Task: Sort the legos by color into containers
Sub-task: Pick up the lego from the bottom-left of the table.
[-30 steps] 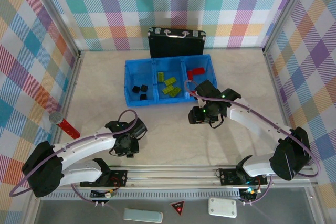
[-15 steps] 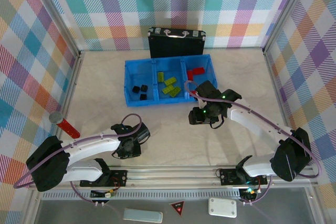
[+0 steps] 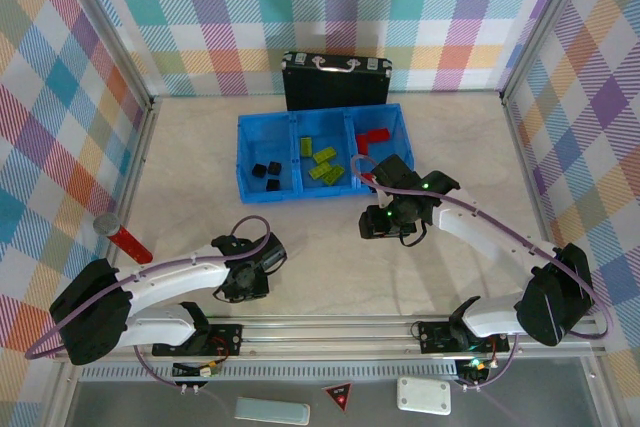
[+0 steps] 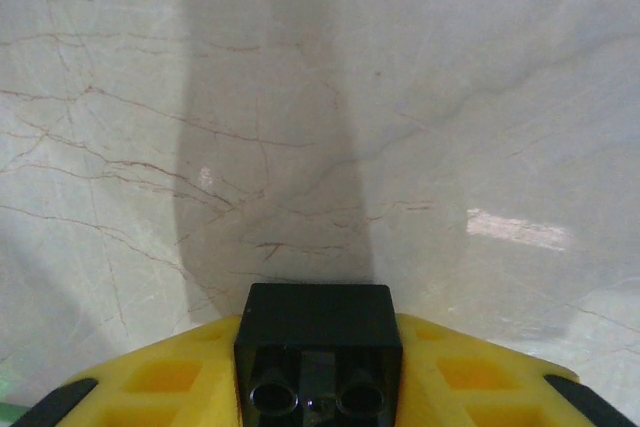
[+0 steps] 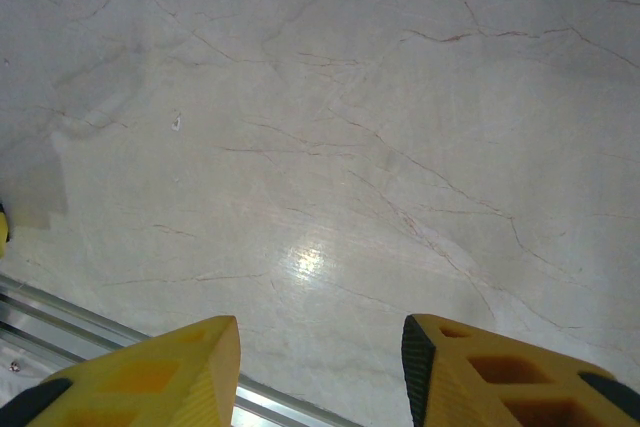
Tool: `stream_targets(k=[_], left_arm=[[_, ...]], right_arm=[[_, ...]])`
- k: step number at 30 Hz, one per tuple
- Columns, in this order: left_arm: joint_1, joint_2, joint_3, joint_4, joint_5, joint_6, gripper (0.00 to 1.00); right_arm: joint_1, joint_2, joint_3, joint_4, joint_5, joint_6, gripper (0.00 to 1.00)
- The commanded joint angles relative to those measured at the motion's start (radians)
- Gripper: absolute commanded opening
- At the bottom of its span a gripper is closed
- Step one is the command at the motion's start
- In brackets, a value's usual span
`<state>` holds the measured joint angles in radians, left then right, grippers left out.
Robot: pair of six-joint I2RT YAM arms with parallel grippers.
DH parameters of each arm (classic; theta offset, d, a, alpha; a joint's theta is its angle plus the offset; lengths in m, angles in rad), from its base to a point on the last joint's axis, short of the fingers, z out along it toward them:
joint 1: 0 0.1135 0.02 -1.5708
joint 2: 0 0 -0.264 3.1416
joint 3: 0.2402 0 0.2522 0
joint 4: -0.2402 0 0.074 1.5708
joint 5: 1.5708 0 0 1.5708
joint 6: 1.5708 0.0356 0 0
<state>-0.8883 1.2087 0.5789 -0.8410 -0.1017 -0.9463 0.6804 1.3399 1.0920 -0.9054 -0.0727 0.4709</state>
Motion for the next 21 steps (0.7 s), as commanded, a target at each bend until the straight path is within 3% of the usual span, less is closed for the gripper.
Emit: stream_targets(k=[1, 8, 21], left_arm=[[-0.014, 0.018, 0.056, -0.046, -0.038, 0.023, 0.37], [0.01, 0.09, 0.159, -0.081, -0.067, 0.112, 0.38], [0.14, 0.27, 0.412, -0.085, -0.026, 0.355, 0.38]], right_arm=[[0.007, -0.022, -0.009, -0.007, -0.006, 0.006, 0.48], [0.007, -0.043, -0.012, -0.029, 0.015, 0.013, 0.48], [0.007, -0.155, -0.055, -0.077, 0.084, 0.07, 0.48]])
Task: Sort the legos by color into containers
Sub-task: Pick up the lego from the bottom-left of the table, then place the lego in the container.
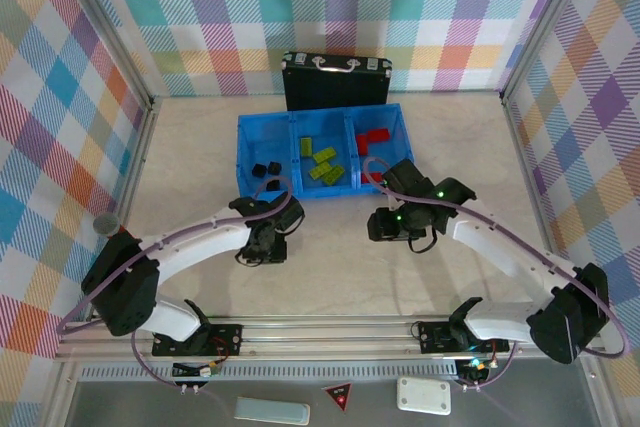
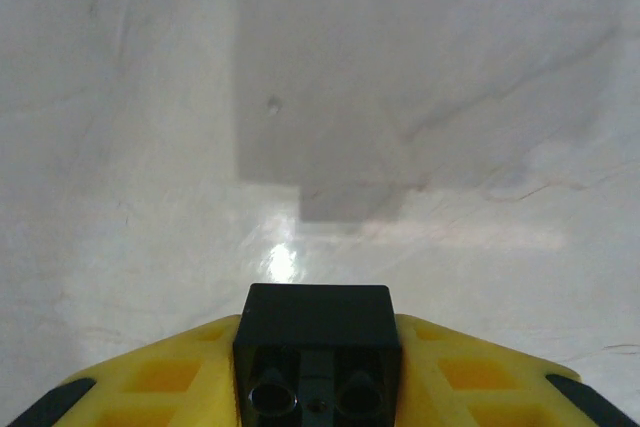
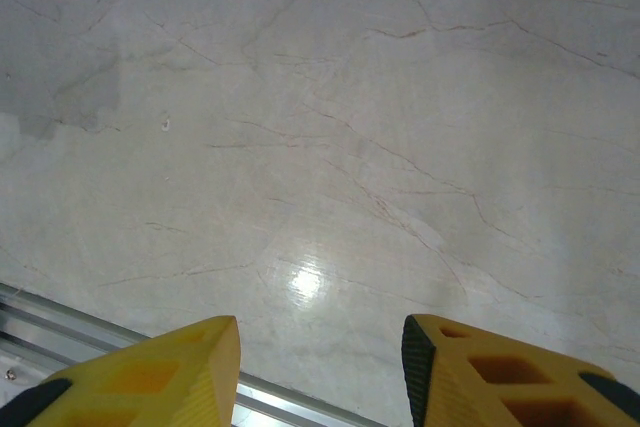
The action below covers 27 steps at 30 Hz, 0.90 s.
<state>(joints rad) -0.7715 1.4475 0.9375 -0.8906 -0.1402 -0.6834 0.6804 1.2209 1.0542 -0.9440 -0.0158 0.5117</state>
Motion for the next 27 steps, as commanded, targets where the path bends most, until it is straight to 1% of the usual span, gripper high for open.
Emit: stream_targets(k=[1, 12, 19, 27], left_arm=[[0.036, 0.049, 0.073, -0.04, 0.016, 0.11, 0.38], [0.188, 0.203, 0.328, -0.081, 0.059, 0.298, 0.37], [0.287, 0.314, 0.513, -0.098, 0.102, 0.38, 0.37], [0.38, 0.46, 0.724, -0.115, 0.155, 0.443, 0.37]], right_arm=[[0.006, -0.048, -0.024, -0.044, 0.035, 0.036, 0.48], [0.007, -0.148, -0.109, -0.08, 0.089, 0.098, 0.49], [0.007, -0.175, -0.119, -0.106, 0.108, 0.117, 0.49], [0.007, -0.198, -0.105, -0.143, 0.131, 0.123, 0.49]])
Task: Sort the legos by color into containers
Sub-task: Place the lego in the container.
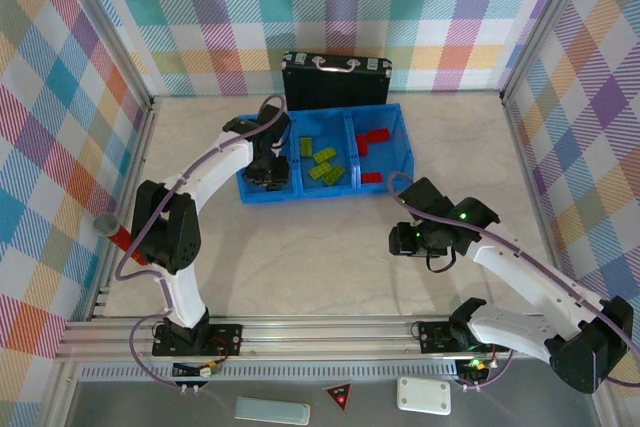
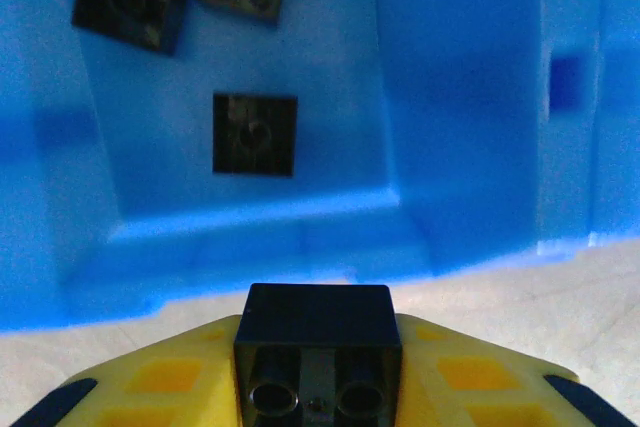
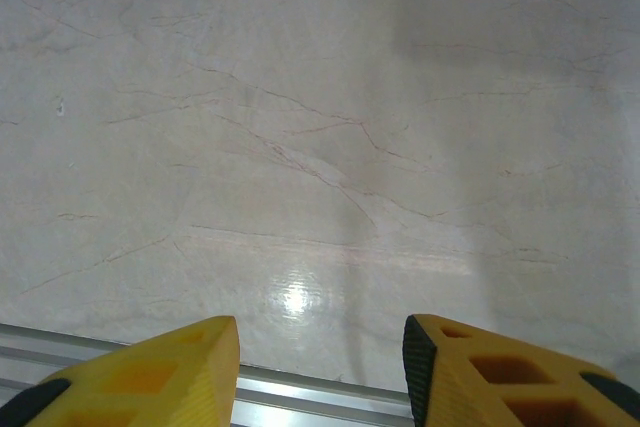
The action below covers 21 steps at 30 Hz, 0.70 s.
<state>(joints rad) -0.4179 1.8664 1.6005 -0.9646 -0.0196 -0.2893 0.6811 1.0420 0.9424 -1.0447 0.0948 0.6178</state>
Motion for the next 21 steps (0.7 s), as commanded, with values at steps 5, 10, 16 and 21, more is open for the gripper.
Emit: stream_targets(k=[5, 10, 16, 21], left_arm=[[0.074, 0.146, 0.186, -0.04, 0.07, 0.08, 0.37], [0.113, 0.244, 0.303, -0.04, 0.074, 0.088, 0.37], [0.127, 0.373, 0.464, -0.056, 0.033, 0.091, 0.37], [0.13, 0.468, 0.575, -0.08, -0.031, 0.08, 0.37]], right_arm=[[0.005, -0.024, 0.022, -0.065, 0.032, 0.018, 0.49], [0.006, -0.032, 0.026, -0.08, 0.039, 0.023, 0.49], [0.006, -0.041, 0.02, -0.089, 0.048, 0.027, 0.49], [0.006, -0.06, 0.005, -0.094, 0.055, 0.035, 0.49]])
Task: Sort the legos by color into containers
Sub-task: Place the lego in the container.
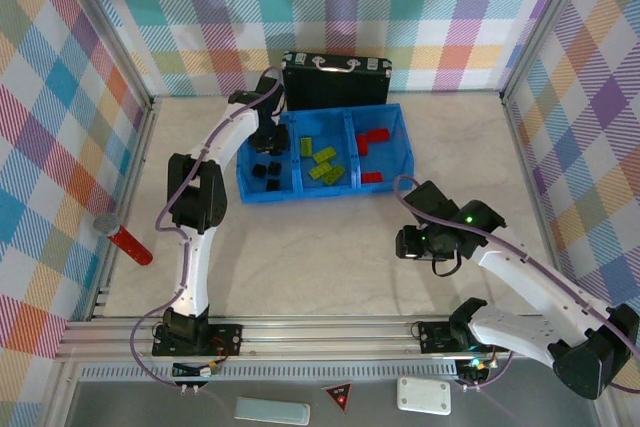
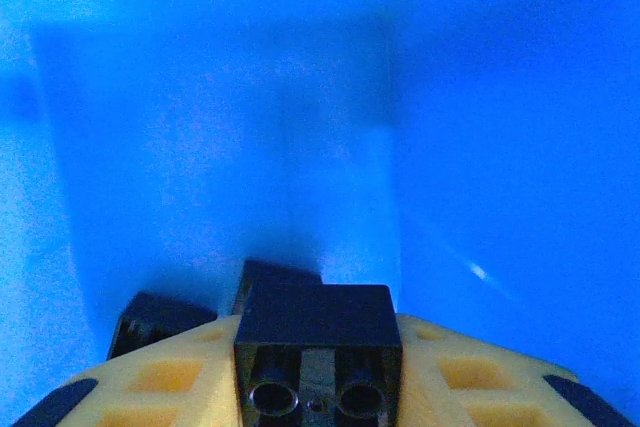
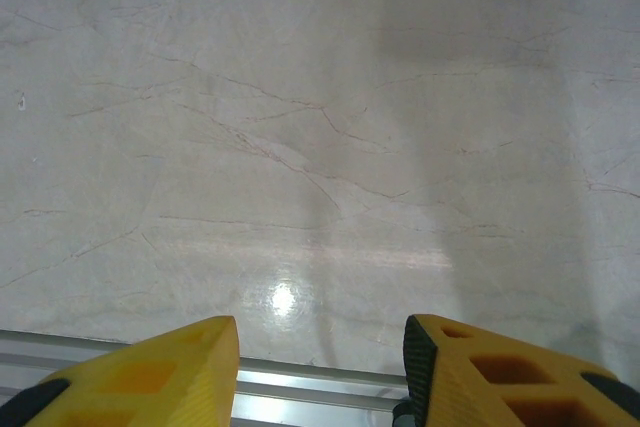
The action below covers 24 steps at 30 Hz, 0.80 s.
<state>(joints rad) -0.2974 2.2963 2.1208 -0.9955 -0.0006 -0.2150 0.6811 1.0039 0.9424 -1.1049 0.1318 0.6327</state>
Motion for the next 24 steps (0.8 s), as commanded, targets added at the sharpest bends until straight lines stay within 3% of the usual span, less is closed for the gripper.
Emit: stream_targets(k=[1, 7, 16, 24], left_arm=[[0.009, 0.054, 0.069, -0.048, -0.068, 0.002, 0.37], [0.022, 0.134, 0.127, -0.043, -0.122, -0.013, 0.37], [0.044, 0.182, 0.116, -0.006, -0.107, -0.024, 0.38], [0.046, 0.171, 0.116, -0.009, -0.104, -0.022, 0.46]], right_arm=[[0.006, -0.026, 0.003, -0.035, 0.018, 0.024, 0.49], [0.006, -0.038, 0.01, -0.046, 0.019, 0.021, 0.49], [0.006, -0.041, 0.003, -0.045, 0.011, 0.026, 0.49], [0.006, -0.038, 0.016, -0.047, 0.019, 0.025, 0.49]])
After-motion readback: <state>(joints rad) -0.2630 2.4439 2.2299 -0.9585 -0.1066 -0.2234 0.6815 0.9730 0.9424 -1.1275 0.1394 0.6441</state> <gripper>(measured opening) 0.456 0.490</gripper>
